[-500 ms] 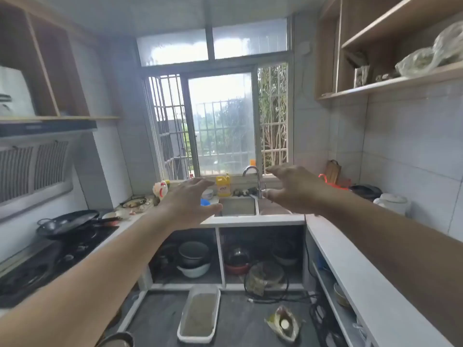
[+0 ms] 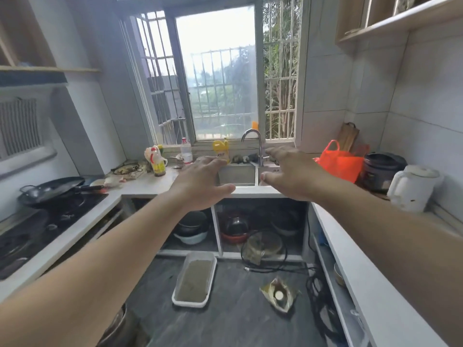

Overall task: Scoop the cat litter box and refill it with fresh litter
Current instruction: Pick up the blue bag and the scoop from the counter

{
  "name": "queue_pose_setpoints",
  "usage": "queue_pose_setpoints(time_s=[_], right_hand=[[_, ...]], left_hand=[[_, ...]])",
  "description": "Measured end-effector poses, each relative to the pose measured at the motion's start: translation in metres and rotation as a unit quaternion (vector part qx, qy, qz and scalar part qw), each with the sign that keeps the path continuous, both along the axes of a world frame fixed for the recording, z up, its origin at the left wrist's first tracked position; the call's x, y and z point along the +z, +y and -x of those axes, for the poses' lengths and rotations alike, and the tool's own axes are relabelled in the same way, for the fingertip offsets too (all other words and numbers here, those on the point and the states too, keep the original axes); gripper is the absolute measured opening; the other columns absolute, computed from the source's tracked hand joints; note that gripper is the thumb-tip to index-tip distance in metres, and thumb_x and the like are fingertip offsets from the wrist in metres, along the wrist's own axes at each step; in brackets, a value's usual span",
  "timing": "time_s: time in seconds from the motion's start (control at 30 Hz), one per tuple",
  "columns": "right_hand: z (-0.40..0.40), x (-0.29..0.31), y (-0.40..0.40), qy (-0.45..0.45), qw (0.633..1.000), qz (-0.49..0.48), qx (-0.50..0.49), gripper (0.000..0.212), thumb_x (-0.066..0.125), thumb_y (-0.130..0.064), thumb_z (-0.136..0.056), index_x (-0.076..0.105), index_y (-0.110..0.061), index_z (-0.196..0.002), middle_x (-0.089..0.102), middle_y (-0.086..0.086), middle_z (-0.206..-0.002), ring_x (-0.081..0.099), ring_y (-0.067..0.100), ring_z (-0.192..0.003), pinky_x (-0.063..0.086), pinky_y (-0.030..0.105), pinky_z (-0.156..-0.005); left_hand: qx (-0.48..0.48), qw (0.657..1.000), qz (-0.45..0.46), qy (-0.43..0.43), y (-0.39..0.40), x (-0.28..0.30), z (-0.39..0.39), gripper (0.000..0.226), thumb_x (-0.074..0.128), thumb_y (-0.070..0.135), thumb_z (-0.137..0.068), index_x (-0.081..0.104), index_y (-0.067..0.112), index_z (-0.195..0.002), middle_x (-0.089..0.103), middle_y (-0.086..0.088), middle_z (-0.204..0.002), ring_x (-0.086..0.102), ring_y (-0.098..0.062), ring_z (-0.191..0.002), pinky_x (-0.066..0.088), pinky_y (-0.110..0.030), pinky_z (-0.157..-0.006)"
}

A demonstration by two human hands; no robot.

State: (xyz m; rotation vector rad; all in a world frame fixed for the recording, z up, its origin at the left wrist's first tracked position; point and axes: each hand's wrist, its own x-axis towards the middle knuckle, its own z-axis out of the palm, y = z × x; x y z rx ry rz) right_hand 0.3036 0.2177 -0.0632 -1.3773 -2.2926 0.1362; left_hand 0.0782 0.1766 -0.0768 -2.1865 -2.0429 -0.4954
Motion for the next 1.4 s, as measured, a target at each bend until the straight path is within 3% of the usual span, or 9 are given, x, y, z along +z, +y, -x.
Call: queue_pose_setpoints(time_s=[0.33, 0.87, 1.4], right_hand=[[0.047, -0.033, 0.105, -0.018, 0.999, 0.038, 0.022, 0.070, 0.055, -0.050, -0.089, 0.034, -0.027, -0.152, 0.039, 0.001, -0.155, 0.036, 0.024, -0.142, 0.037, 0.048, -0.113], [0.224, -0.081, 0.287, -0.033, 0.994, 0.102, 0.026, 0.068, 0.056, -0.044, -0.092, 0.033, -0.026, -0.153, 0.036, -0.002, -0.156, 0.032, 0.019, -0.144, 0.036, 0.042, -0.113], [0.315, -0.165, 0.487, -0.042, 0.978, 0.183, 0.092, 0.063, 0.054, -0.040, -0.093, 0.038, -0.022, -0.150, 0.042, 0.001, -0.152, 0.037, 0.022, -0.139, 0.036, 0.039, -0.111]], left_hand=[[0.035, 0.999, 0.022, -0.008, 0.094, -0.028, 0.054, 0.072, 0.058, 0.059, -0.089, 0.037, 0.031, -0.151, 0.036, 0.006, -0.158, 0.034, -0.018, -0.144, 0.029, -0.042, -0.117], [0.076, 0.993, 0.067, -0.062, 0.268, -0.091, 0.251, 0.071, 0.057, 0.062, -0.088, 0.039, 0.031, -0.150, 0.038, 0.007, -0.157, 0.035, -0.016, -0.144, 0.030, -0.042, -0.118], [0.167, 0.970, 0.157, -0.076, 0.423, -0.151, 0.314, 0.074, 0.057, 0.060, -0.088, 0.035, 0.030, -0.152, 0.036, 0.007, -0.158, 0.031, -0.014, -0.145, 0.026, -0.039, -0.119]])
